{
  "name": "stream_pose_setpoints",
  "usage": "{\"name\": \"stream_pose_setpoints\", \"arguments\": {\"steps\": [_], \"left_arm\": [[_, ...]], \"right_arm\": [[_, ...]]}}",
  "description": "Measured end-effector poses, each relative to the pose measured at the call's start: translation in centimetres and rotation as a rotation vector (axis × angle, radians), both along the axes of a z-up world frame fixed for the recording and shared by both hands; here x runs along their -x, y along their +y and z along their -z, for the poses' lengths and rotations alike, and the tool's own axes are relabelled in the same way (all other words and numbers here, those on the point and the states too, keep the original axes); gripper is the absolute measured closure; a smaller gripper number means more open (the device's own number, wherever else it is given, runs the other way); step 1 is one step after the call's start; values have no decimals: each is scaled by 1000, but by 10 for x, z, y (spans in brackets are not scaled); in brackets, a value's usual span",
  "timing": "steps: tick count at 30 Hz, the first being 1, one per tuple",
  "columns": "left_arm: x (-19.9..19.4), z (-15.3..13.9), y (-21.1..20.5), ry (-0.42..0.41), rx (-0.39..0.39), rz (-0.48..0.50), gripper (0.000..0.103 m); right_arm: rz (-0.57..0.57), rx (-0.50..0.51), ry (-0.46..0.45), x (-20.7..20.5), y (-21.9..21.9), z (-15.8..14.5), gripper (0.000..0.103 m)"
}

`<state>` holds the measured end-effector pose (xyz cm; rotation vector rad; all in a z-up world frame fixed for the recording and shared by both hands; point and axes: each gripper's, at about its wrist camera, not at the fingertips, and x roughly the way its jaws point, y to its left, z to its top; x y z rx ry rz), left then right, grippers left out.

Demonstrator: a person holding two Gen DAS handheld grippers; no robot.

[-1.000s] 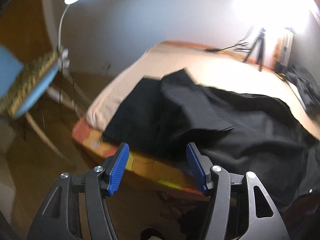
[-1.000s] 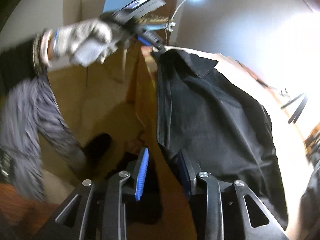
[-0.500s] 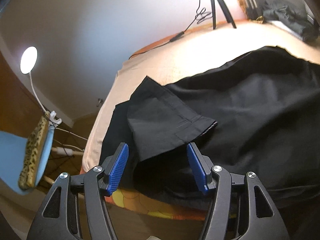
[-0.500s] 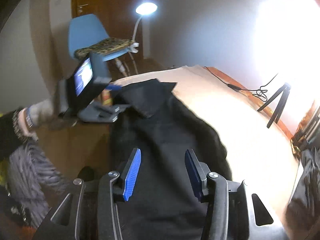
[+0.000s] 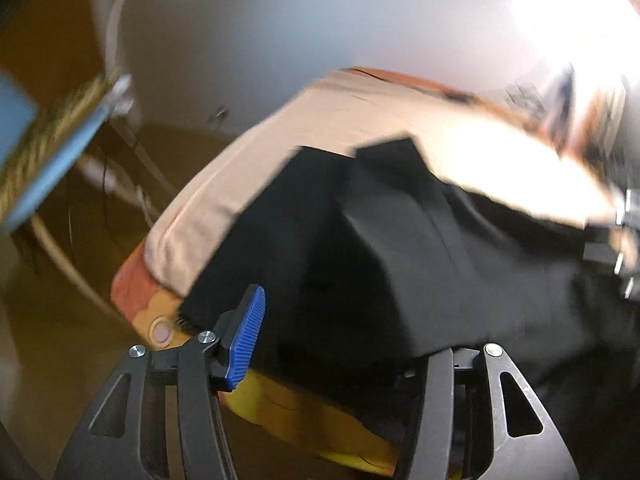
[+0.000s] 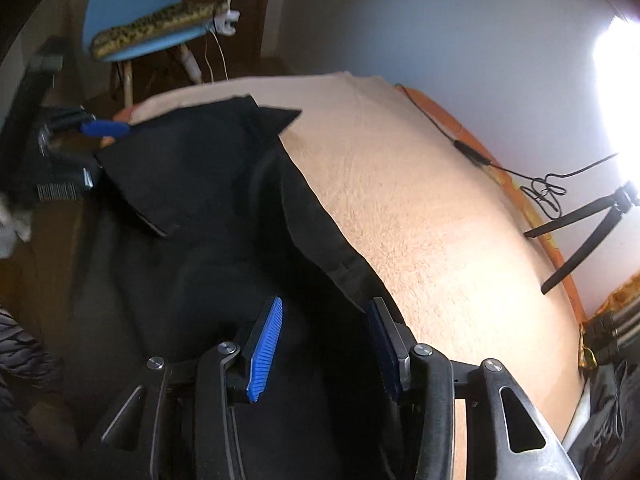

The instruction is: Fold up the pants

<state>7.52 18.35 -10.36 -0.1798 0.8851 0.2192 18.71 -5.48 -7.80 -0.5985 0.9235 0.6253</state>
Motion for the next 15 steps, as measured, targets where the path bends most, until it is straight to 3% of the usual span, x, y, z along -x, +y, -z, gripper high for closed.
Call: {"name": "stream_pose_setpoints", "arguments": {"steps": [3,5,8,9,15], "left_arm": [[4,0,16,-8,33,-22,52],[3,0,13,3,-22,-14,52],[3,5,21,11,39,-34,52],[3,8,21,19,46,-29,52],[8,3,-12,24,-182,81,51]], "right_arm": [[4,5,27,-12,1,10,63],[0,2,43,-15,3,14,76],[7,11,41,-20,7,18,95],[14,12,44,-22,8,20,97],[98,32,36,-35,1,25,103]]}}
